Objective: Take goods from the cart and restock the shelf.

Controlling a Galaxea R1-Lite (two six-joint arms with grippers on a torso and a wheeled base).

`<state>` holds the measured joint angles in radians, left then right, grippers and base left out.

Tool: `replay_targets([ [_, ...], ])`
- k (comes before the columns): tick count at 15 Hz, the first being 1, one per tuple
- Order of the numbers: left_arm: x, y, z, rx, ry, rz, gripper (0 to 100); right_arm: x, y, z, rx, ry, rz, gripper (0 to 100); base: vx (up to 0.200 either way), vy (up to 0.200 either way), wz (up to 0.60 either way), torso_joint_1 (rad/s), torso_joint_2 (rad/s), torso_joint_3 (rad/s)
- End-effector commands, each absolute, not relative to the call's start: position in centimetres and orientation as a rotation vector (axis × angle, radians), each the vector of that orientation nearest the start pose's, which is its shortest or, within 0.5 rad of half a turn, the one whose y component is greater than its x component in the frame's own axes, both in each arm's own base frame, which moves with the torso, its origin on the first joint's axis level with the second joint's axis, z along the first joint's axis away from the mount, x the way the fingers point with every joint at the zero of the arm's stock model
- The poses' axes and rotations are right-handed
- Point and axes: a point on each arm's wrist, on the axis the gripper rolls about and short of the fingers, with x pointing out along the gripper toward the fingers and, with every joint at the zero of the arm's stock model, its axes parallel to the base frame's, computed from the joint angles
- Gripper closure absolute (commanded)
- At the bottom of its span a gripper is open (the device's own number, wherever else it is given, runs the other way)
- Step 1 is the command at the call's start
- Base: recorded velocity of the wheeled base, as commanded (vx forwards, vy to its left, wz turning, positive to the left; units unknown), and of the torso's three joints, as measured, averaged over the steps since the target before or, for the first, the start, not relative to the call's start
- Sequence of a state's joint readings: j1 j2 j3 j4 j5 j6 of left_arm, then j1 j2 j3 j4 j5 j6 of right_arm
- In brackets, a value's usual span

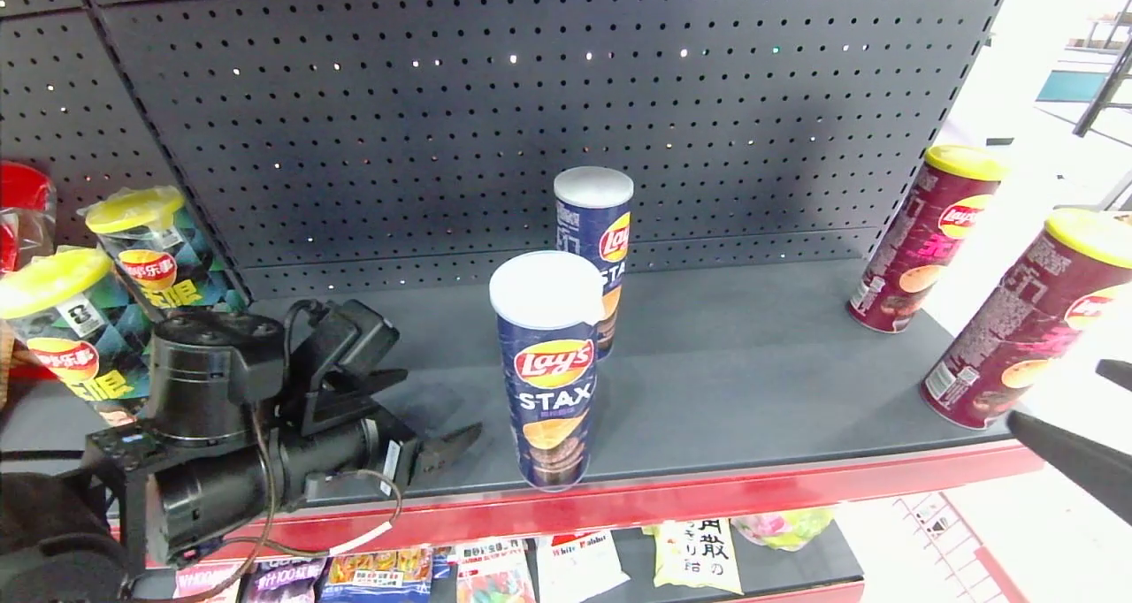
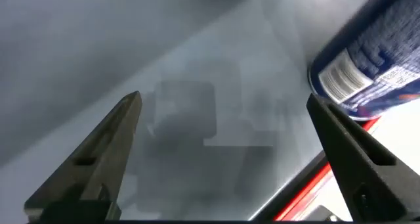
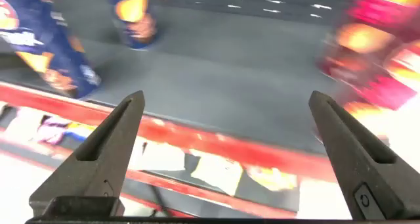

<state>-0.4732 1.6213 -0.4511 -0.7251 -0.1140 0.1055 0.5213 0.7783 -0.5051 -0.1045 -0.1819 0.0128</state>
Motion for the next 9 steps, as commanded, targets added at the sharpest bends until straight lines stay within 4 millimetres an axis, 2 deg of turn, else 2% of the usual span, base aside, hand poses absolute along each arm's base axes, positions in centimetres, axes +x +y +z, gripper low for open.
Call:
replay_targets([
  [1,22.11,-12.24,11.27,0.195,0.458,-0.624,0,2.75,0.81,21.75,0.0,0.05,0.245,0,0.0,0.0,0.0,0.0,0.0,0.0],
  [3,22.19,-12.19,10.97,0.199,0.47,-0.618,0,1.93,0.39,21.47,0.002,0.055,0.225,0,0.0,0.0,0.0,0.0,0.0,0.0],
  [9,22.99,-13.16,11.04,0.202,0.459,-0.632,0,1.91,0.37,21.43,0.01,0.056,0.219,0,0.0,0.0,0.0,0.0,0.0,0.0],
])
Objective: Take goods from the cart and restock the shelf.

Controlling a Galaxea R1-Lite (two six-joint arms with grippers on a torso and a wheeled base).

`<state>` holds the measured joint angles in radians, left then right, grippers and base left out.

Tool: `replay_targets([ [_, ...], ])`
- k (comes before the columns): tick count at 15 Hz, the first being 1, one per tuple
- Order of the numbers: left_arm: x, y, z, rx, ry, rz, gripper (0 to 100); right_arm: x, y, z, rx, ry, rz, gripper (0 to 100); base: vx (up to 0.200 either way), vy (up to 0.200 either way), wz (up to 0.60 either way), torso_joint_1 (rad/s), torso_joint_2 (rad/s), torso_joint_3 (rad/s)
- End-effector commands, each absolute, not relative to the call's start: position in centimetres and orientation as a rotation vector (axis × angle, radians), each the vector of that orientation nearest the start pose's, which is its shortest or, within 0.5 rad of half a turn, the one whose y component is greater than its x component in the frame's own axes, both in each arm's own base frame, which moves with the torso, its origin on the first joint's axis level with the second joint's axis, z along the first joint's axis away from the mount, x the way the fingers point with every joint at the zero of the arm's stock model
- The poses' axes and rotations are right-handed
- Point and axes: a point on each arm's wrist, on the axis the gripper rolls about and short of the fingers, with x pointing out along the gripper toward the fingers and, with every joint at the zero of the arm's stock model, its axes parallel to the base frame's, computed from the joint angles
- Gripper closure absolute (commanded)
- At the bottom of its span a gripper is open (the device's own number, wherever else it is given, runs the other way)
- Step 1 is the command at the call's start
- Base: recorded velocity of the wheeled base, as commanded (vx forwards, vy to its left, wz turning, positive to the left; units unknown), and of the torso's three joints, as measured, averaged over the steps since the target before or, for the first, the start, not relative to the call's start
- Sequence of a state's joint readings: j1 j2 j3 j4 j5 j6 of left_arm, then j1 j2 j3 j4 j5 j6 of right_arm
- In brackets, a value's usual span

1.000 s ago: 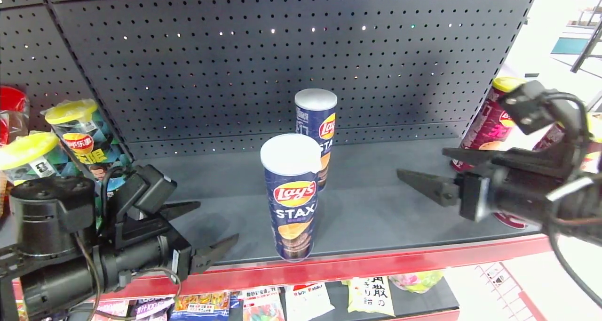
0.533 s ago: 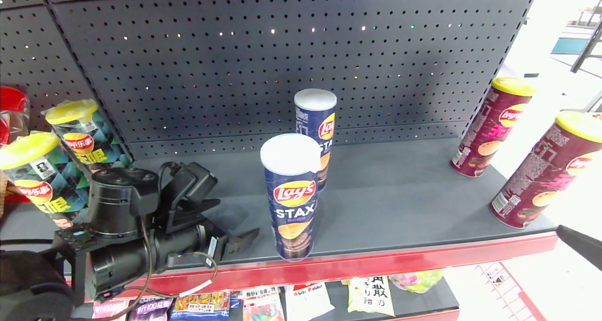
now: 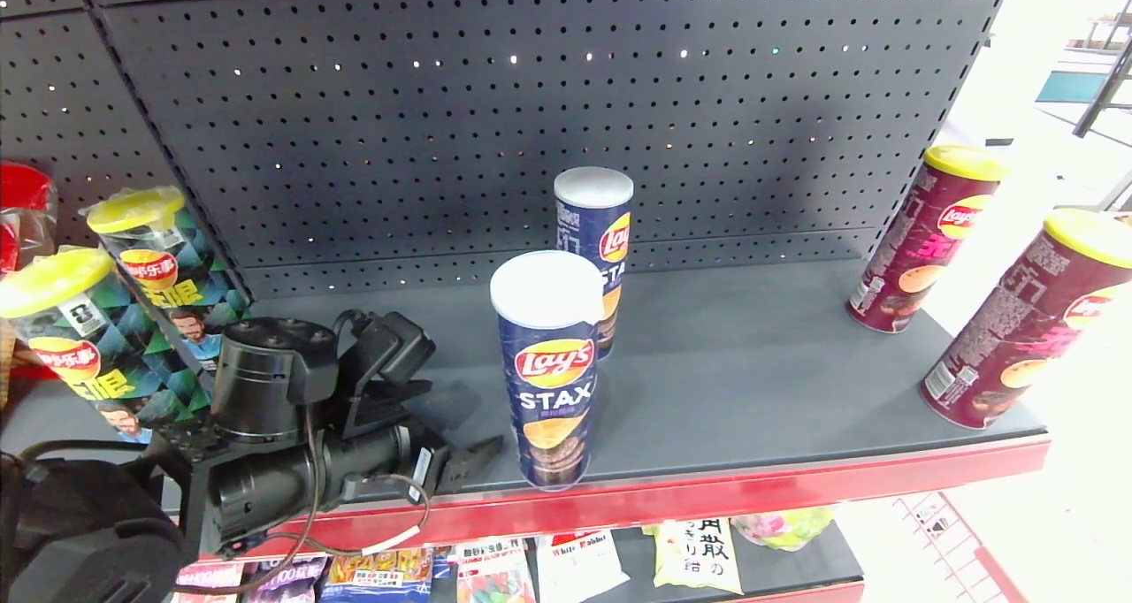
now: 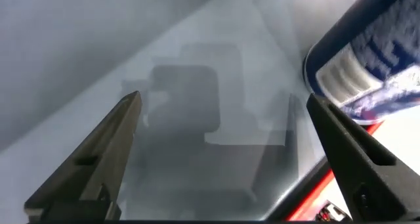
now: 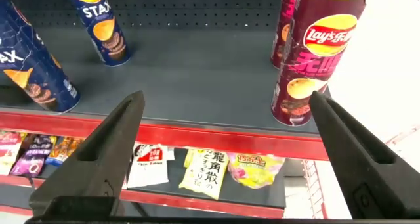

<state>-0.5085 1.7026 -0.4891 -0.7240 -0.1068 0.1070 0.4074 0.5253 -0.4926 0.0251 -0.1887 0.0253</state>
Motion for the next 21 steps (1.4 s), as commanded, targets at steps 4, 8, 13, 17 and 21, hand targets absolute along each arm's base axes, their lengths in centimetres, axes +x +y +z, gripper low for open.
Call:
replay_targets([
  [4,23.6,-14.2,10.9,0.206,0.458,-0.654,0,1.9,0.3,21.4,0.009,0.059,0.205,0,0.0,0.0,0.0,0.0,0.0,0.0],
  [8,24.5,-14.9,10.9,0.207,0.448,-0.659,0,1.9,0.3,21.3,0.01,0.06,0.202,0,0.0,0.0,0.0,0.0,0.0,0.0],
  [13,25.3,-15.7,10.8,0.206,0.44,-0.667,0,2.0,0.4,21.2,0.012,0.065,0.201,0,0.0,0.0,0.0,0.0,0.0,0.0],
  [17,26.1,-16.4,10.8,0.205,0.429,-0.673,0,2.0,0.4,21.2,0.012,0.066,0.201,0,0.0,0.0,0.0,0.0,0.0,0.0],
  [21,25.6,-15.7,10.5,0.207,0.451,-0.664,0,2.0,0.4,21.2,0.012,0.066,0.201,0,0.0,0.0,0.0,0.0,0.0,0.0],
])
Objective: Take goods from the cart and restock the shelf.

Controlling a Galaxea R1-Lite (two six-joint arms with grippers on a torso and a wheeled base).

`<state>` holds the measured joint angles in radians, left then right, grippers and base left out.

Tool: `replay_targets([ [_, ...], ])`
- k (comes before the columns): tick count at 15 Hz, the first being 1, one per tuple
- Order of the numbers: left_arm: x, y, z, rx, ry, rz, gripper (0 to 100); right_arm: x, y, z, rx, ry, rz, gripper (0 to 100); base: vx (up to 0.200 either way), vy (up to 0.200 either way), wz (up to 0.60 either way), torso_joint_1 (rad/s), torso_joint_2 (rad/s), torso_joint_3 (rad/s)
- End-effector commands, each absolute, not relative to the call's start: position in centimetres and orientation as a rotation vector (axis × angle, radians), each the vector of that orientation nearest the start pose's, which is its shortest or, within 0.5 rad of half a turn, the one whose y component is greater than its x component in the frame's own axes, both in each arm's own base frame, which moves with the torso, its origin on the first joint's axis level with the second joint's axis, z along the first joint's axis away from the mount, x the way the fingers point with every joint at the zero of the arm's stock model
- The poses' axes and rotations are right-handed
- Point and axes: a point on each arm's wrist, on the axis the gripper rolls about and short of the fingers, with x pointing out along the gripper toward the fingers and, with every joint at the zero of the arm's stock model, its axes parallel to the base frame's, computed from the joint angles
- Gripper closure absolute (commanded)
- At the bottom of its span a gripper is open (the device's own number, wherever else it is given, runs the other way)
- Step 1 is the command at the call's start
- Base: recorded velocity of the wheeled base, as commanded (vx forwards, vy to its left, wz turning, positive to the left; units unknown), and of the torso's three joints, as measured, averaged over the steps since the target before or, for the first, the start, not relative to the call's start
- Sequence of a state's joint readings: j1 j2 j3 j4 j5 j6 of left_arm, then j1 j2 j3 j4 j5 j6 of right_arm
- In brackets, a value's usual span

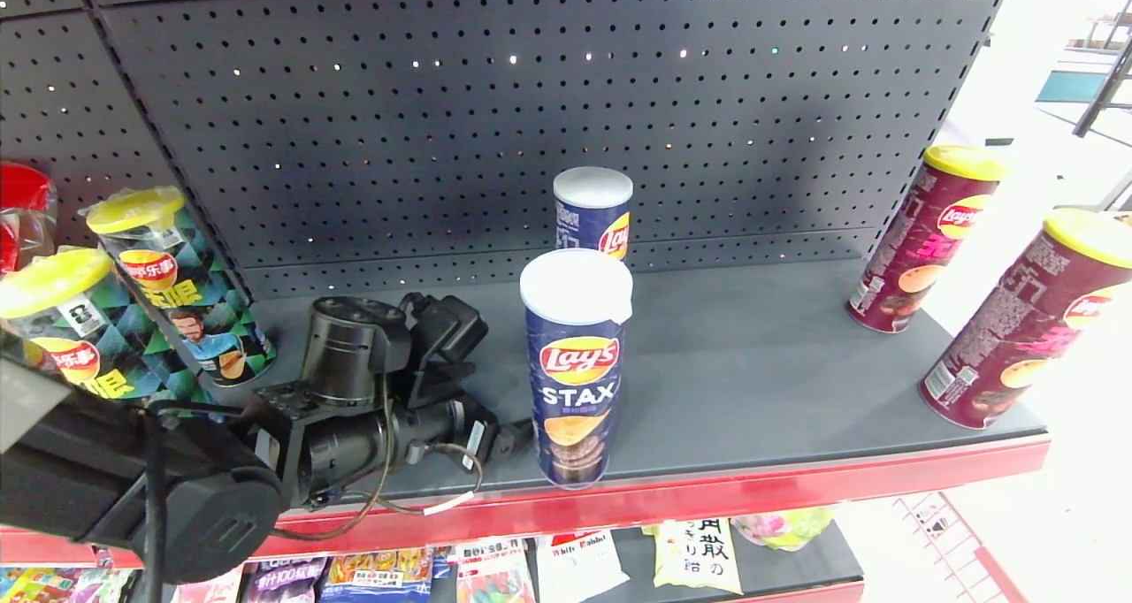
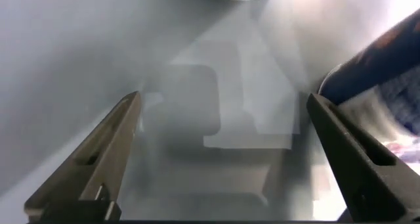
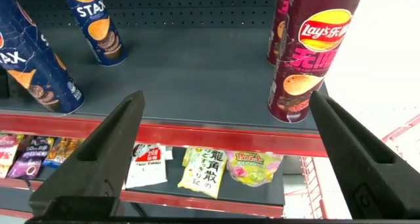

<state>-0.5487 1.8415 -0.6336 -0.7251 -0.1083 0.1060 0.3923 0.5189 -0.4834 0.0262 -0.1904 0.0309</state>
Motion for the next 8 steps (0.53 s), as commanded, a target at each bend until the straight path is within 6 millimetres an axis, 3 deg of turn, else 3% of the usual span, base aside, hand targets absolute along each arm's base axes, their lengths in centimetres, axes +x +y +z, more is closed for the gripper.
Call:
replay_targets([
  [1,25.3,-15.2,10.3,0.206,0.461,-0.655,0,2.0,0.4,21.2,0.012,0.066,0.201,0,0.0,0.0,0.0,0.0,0.0,0.0],
  [8,23.9,-14.0,11.7,0.186,0.424,-0.725,0,2.0,0.4,21.2,0.012,0.066,0.201,0,0.0,0.0,0.0,0.0,0.0,0.0],
])
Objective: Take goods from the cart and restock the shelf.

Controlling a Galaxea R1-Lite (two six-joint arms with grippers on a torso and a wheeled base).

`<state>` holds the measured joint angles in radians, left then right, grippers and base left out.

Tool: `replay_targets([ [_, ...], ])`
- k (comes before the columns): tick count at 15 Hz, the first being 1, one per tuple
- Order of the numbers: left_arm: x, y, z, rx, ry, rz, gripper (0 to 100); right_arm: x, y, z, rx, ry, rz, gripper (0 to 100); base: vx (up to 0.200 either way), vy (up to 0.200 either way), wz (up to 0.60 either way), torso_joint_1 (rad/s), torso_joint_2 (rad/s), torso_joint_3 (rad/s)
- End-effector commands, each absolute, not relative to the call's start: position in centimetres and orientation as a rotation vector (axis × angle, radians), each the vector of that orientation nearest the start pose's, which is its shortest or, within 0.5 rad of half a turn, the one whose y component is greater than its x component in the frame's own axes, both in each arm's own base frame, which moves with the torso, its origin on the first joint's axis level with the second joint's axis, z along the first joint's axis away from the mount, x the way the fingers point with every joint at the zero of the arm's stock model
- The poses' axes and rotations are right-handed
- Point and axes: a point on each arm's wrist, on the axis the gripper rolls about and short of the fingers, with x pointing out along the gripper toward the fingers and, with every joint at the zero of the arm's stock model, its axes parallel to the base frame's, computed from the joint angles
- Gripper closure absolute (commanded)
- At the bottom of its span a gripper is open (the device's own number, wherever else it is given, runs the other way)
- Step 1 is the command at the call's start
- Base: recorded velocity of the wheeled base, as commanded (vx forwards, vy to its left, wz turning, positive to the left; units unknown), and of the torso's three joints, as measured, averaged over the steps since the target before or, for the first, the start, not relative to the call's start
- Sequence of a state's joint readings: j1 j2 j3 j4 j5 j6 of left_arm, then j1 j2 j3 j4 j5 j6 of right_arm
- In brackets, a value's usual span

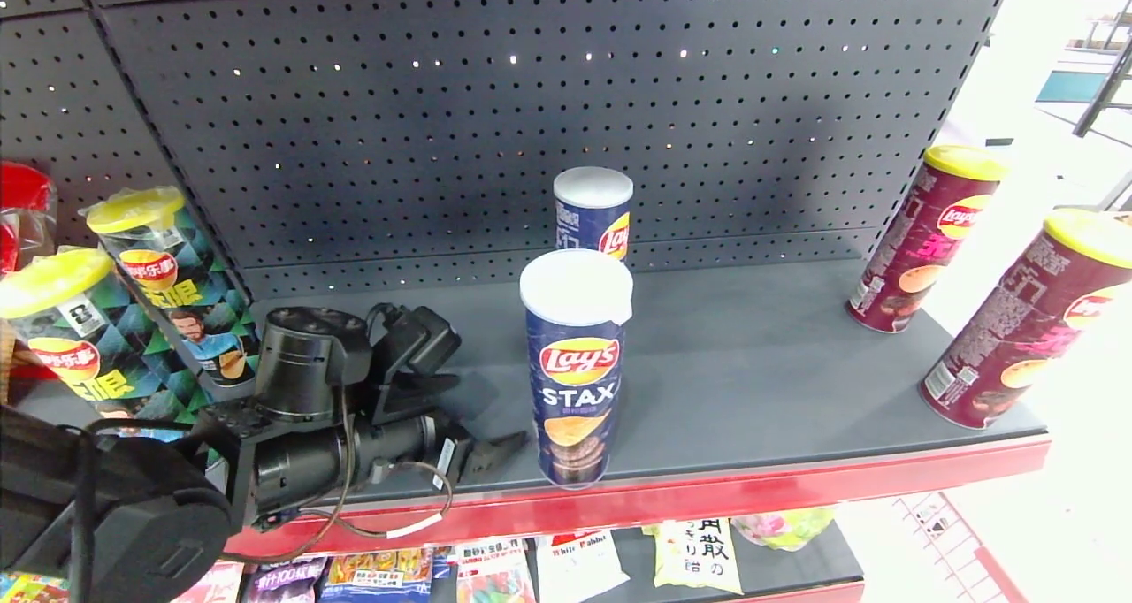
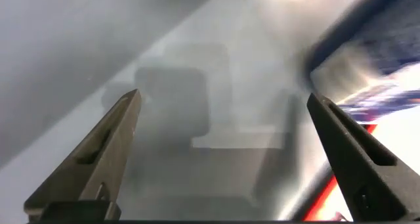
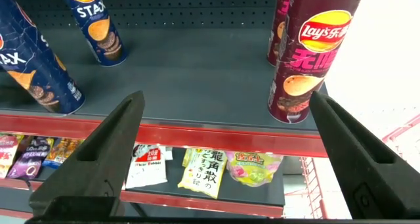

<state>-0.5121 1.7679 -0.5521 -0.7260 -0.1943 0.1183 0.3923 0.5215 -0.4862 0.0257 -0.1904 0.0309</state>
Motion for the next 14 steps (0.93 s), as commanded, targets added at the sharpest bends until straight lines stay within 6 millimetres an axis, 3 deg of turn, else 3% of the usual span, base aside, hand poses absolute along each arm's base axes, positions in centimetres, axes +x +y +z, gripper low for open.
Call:
replay_targets([
  [1,23.9,-14.0,11.7,0.183,0.419,-0.731,0,2.0,0.4,21.2,0.011,0.068,0.201,0,0.0,0.0,0.0,0.0,0.0,0.0],
  [9,24.0,-15.1,11.6,0.188,0.415,-0.765,0,2.0,0.3,21.2,0.012,0.066,0.194,0,0.0,0.0,0.0,0.0,0.0,0.0],
  [14,25.1,-15.8,11.5,0.187,0.407,-0.762,0,2.0,0.4,21.2,0.011,0.068,0.194,0,0.0,0.0,0.0,0.0,0.0,0.0],
])
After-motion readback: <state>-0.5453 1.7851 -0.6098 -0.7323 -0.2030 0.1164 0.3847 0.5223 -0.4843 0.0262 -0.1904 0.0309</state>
